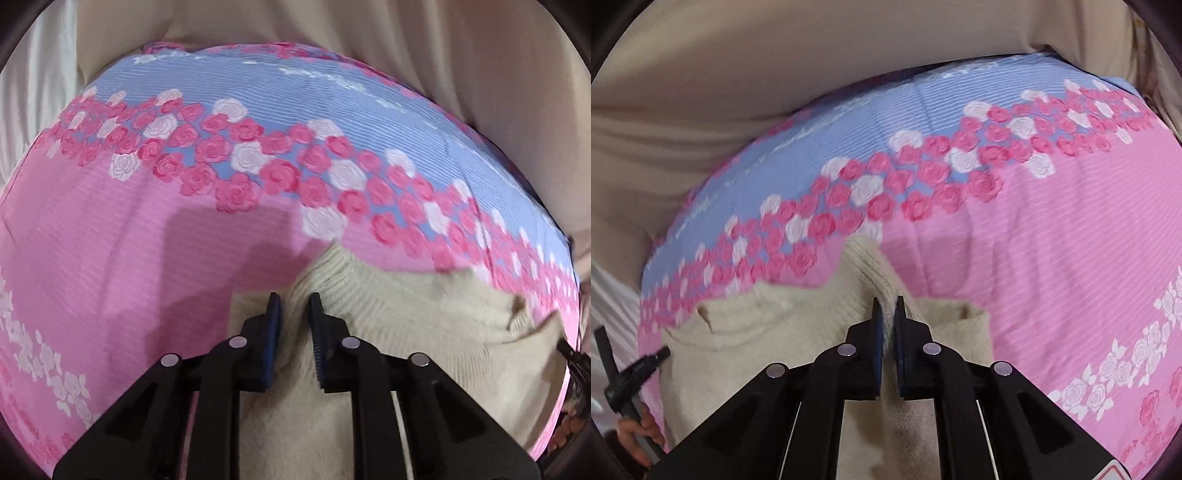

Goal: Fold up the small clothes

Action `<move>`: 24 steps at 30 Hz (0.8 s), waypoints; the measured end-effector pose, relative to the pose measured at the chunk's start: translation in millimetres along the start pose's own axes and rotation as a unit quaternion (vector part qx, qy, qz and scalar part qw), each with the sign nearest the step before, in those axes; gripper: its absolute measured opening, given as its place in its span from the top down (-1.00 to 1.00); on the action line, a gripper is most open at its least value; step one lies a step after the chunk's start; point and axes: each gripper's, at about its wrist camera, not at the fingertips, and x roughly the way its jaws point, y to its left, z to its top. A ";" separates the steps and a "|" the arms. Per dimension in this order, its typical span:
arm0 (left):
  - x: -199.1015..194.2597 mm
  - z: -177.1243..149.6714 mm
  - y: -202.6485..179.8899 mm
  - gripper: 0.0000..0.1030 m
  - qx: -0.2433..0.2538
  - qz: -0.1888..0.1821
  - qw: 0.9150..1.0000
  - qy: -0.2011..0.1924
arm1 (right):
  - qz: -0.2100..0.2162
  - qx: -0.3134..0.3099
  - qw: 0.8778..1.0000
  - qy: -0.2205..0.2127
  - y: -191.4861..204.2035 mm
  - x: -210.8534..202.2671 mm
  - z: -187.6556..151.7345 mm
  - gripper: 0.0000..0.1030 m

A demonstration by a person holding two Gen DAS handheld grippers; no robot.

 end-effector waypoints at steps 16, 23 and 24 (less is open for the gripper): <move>-45.4 -66.0 -59.2 0.19 0.085 -0.008 0.996 0.019 | 0.001 -0.099 0.994 0.052 60.7 4.8 -81.7 0.83; -43.7 -94.3 -65.5 0.17 0.092 0.001 0.995 0.035 | -0.013 -0.157 0.986 0.051 80.7 -7.2 -92.1 0.71; -42.7 -95.4 -65.2 0.17 0.090 0.002 0.995 0.037 | -0.022 -0.151 0.986 0.068 75.8 2.7 -94.6 0.71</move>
